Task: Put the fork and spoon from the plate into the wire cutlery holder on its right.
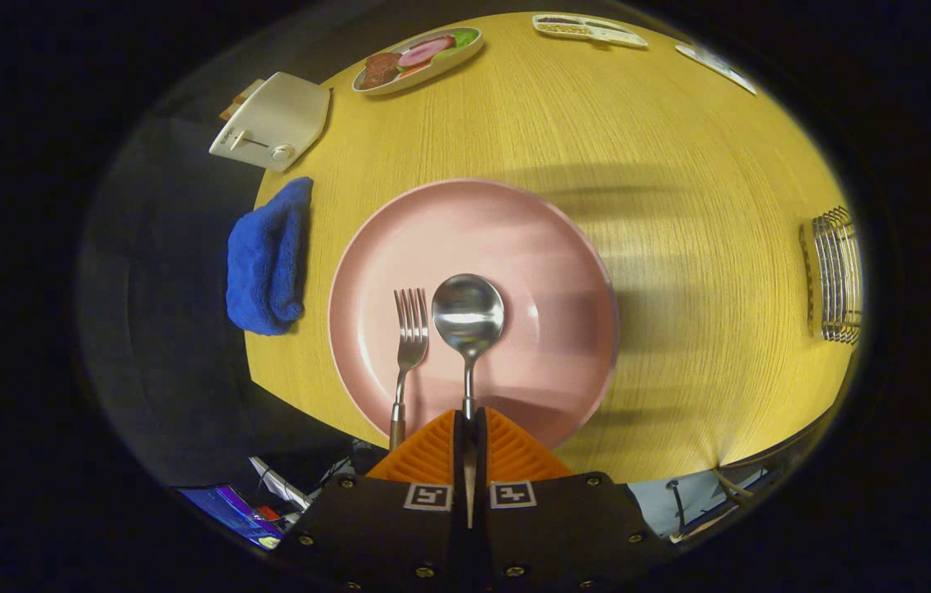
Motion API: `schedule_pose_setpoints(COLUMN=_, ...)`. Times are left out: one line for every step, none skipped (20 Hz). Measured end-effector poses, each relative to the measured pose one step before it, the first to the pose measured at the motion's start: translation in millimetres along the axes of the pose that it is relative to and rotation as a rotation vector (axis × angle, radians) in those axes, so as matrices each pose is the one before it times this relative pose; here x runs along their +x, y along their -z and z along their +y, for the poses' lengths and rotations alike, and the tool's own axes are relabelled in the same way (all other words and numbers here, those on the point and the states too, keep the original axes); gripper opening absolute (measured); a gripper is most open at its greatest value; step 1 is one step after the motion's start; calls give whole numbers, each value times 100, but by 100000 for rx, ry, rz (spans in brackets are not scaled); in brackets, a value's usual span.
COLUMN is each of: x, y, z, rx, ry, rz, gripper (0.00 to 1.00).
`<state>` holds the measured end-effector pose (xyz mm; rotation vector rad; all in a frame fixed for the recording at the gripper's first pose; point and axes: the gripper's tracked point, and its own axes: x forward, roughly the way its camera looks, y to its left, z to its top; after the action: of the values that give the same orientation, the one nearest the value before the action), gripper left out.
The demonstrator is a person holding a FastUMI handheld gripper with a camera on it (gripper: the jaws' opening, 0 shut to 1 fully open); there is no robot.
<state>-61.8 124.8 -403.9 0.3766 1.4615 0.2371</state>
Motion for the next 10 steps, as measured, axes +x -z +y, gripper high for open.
schedule_pose_setpoints(x=-367, y=-24, z=-64, rx=676, ry=-530, rz=-220, gripper=3)
schedule_pose_setpoints(x=-520, y=-213, z=-16, rx=643, ry=-834, rz=-302, gripper=3)
schedule_pose_setpoints(x=-601, y=-311, z=14, rx=654, ry=-846, rz=-658, gripper=3)
schedule_pose_setpoints(x=-640, y=-460, z=-91, rx=328, ry=-496, rz=-1013, gripper=3)
schedule_pose_setpoints(x=-685, y=-392, z=-192, rx=347, ry=69, rz=-1451, gripper=3)
schedule_pose_setpoints(x=-751, y=-571, z=-169, rx=234, ry=-160, rz=-1482, gripper=3)
schedule_pose_setpoints(x=-780, y=-451, z=-124, rx=505, ry=-343, rz=-1817, gripper=3)
schedule_pose_setpoints(x=-948, y=-786, z=-147, rx=839, ry=-451, rz=-1878, gripper=3)
schedule_pose_setpoints(x=-849, y=-421, z=-105, rx=904, ry=-643, rz=-1411, gripper=2)
schedule_pose_setpoints(x=-952, y=-756, z=-135, rx=1267, ry=-841, rz=-1930, gripper=3)
